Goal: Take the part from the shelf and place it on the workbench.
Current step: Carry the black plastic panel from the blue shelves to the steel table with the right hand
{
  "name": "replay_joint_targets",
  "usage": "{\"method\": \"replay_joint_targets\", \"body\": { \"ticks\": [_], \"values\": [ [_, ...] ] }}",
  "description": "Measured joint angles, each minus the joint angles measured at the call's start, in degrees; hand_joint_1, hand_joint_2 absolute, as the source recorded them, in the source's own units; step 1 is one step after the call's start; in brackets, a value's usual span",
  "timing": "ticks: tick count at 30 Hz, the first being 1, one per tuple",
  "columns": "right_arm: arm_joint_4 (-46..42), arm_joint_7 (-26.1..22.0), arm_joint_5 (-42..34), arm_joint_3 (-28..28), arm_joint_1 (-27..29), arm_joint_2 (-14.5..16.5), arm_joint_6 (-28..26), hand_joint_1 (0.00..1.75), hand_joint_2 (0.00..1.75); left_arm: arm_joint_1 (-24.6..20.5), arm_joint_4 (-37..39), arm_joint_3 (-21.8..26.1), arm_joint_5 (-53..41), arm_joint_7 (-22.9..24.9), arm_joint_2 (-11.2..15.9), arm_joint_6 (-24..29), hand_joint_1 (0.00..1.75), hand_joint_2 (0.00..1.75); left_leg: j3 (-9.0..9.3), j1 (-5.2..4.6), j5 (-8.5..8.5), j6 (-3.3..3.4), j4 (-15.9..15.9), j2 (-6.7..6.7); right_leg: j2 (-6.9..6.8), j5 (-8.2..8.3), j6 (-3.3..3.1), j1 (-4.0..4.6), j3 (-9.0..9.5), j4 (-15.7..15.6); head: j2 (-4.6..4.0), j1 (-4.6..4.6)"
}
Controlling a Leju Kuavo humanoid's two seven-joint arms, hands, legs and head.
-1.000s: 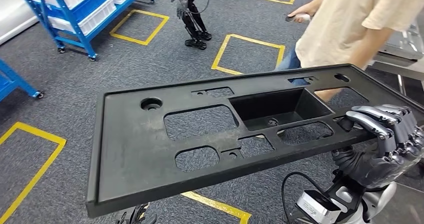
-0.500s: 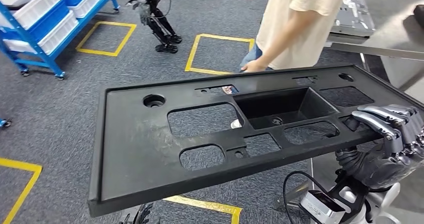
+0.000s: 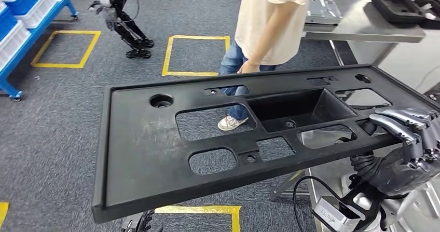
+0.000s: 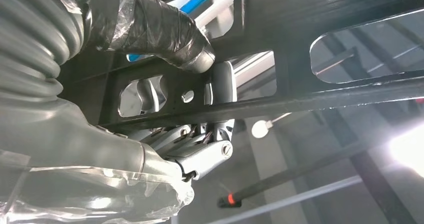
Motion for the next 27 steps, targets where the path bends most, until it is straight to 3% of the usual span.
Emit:
{"method": "replay_joint_targets", "body": {
  "ticks": [2, 3, 4, 6, 7, 9, 11, 13, 14, 15, 16, 18, 20, 22, 24, 26, 27],
  "values": [
    [0.0, 0.1, 0.0, 0.0, -0.1, 0.0, 0.0, 1.75, 1.75, -0.1, 0.0, 0.0, 0.0, 0.0, 0.0, 0.0, 0.0, 1.75, 0.12, -0.18, -0.31, -0.34, 0.2, 1.12, -2.2, 2.7, -0.49, 0.36, 4.11, -7.6, 0.0, -0.01],
    [0.0, 0.1, 0.1, 0.0, -0.2, 0.0, 0.0, 1.75, 1.75, -0.2, 0.0, 0.0, 0.0, 0.0, 0.0, 0.0, 0.0, 1.75, 0.17, -0.32, -0.43, -0.58, 0.3, 1.58, -2.9, 3.23, -0.83, 0.6, 5.25, -9.9, 0.0, -0.03],
    [0.0, 0.1, 0.1, 0.0, -0.2, 0.0, 0.0, 1.75, 1.75, -0.3, 0.0, 0.0, 0.0, 0.0, 0.0, 0.1, 0.0, 1.75, 0.22, -0.46, -0.53, -0.84, 0.4, 2.07, -3.15, 3.24, -1.15, 0.84, 5.62, -10.9, 0.0, -0.04],
    [0.0, 0.1, 0.2, 0.0, -0.3, 0.0, 0.0, 1.75, 1.75, -0.5, 0.0, 0.0, -0.1, 0.0, -0.1, 0.1, 0.0, 1.75, 0.41, -0.61, -0.61, -1.37, 0.2, 3.17, -2.0, 3.44, -1.82, 0.94, 5.47, -11.1, 0.0, -0.04],
    [0.0, 0.1, 0.2, 0.0, -0.2, 0.0, 0.0, 1.75, 1.75, -0.6, 0.0, -0.1, -0.1, 0.0, -0.1, 0.1, 0.0, 1.75, 0.43, -0.54, -0.93, -1.68, 0.5, 2.95, -1.42, 3.63, -2.17, 0.78, 5.52, -11.4, 0.0, -0.03],
    [-0.1, 0.1, 0.3, -0.1, -0.3, 0.0, 0.0, 1.75, 1.75, -0.8, 0.0, -0.1, -0.2, -0.1, -0.1, 0.2, 0.0, 1.75, -0.64, -0.32, -3.11, -2.2, 3.3, 0.66, -0.35, 4.07, -2.87, 0.32, 5.67, -11.9, 0.0, -0.07],
    [-0.1, 0.2, 0.4, -0.1, -0.4, 0.0, 0.0, 1.75, 1.75, -0.6, 0.0, -0.1, -0.3, -0.1, -0.1, 0.2, 0.0, 1.75, -3.67, -0.02, -6.79, -2.54, 10.2, -2.01, 0.78, 4.24, -3.2, 0.15, 5.6, -12.0, 0.0, -0.09],
    [-0.1, 0.2, 0.5, -0.1, -0.4, 0.0, 0.0, 1.75, 1.75, -0.3, 0.0, -0.1, -0.3, -0.1, 0.0, 0.2, 0.0, 1.75, -6.46, 0.13, -8.56, -2.8, 15.9, -2.76, 2.17, 4.28, -3.28, 0.14, 5.46, -11.8, 0.0, -0.09],
    [-0.1, 0.2, 0.5, -0.1, -0.4, 0.0, 0.0, 1.75, 1.75, -0.3, 0.0, -0.1, -0.4, -0.1, 0.0, 0.2, 0.0, 1.75, -6.66, 0.19, -7.81, -2.86, 16.1, -2.86, 2.91, 4.25, -3.25, 0.14, 5.39, -11.6, 0.0, -0.08],
    [-0.1, 0.2, 0.6, -0.1, -0.4, 0.0, 0.0, 1.75, 1.75, -0.3, 0.0, -0.1, -0.4, 0.0, 0.0, 0.3, 0.0, 1.75, -5.91, 0.26, -6.09, -2.85, 14.2, -3.0, 3.68, 4.19, -3.16, 0.12, 5.34, -11.4, 0.0, -0.09],
    [-0.1, 0.2, 0.6, -0.1, -0.4, 0.0, 0.0, 1.75, 1.75, -0.4, 0.0, -0.1, -0.4, 0.0, 0.0, 0.3, 0.0, 1.75, -4.32, 0.36, -3.78, -2.78, 10.6, -3.51, 4.42, 4.09, -3.02, 0.08, 5.29, -11.1, 0.0, -0.09],
    [-0.1, 0.2, 0.6, -0.1, -0.4, 0.0, 0.0, 1.75, 1.75, -0.5, 0.0, -0.1, -0.4, -0.1, 0.0, 0.3, 0.0, 1.75, -1.3, 0.61, -1.12, -2.55, 3.9, -6.01, 5.78, 3.9, -2.52, 0.06, 4.97, -10.5, 0.0, -0.07],
    [-0.1, 0.2, 0.6, -0.1, -0.4, 0.0, 0.0, 1.75, 1.75, -0.5, 0.0, -0.1, -0.4, 0.0, 0.1, 0.3, 0.0, 1.75, -0.35, 0.57, -1.02, -2.26, 1.7, -7.55, 6.95, 4.05, -1.78, -0.08, 4.43, -10.3, 0.0, -0.07],
    [-0.1, 0.2, 0.6, -0.1, -0.3, 0.0, 0.0, 1.75, 1.75, -0.5, 0.0, -0.1, -0.3, 0.0, 0.0, 0.3, 0.0, 1.75, -0.31, 0.5, -0.66, -1.67, 1.4, -6.6, 7.87, 4.36, -1.0, -0.32, 4.03, -10.4, 0.0, -0.08],
    [-0.2, 0.2, 0.6, -0.1, -0.3, 0.0, 0.0, 1.75, 1.75, -0.8, 0.0, -0.1, -0.1, -0.1, -0.1, 0.3, 0.0, 1.75, -0.25, 0.64, -0.2, -0.82, 0.8, -5.28, 5.75, 3.21, -0.48, -0.18, 3.14, -8.8, 0.0, -0.03],
    [-0.2, 0.2, 0.6, -0.2, -0.4, 0.0, 0.0, 1.75, 1.75, -0.7, 0.0, -0.1, 0.0, -0.1, -0.1, 0.3, 0.0, 1.75, -0.29, 0.54, 0.0, -0.29, 0.6, -3.77, 2.23, -0.19, -0.15, 0.02, 0.44, -2.9, 0.0, 0.02],
    [-0.2, 0.2, 0.6, -0.2, -0.3, 0.0, 0.0, 1.75, 1.75, -0.6, 0.0, -0.1, 0.0, -0.1, -0.1, 0.3, 0.0, 1.75, -0.35, 0.42, -0.01, -0.19, 0.6, -3.0, 1.4, -1.86, -0.02, 0.0, -1.24, 0.7, 0.0, 0.01]
  ]
}}
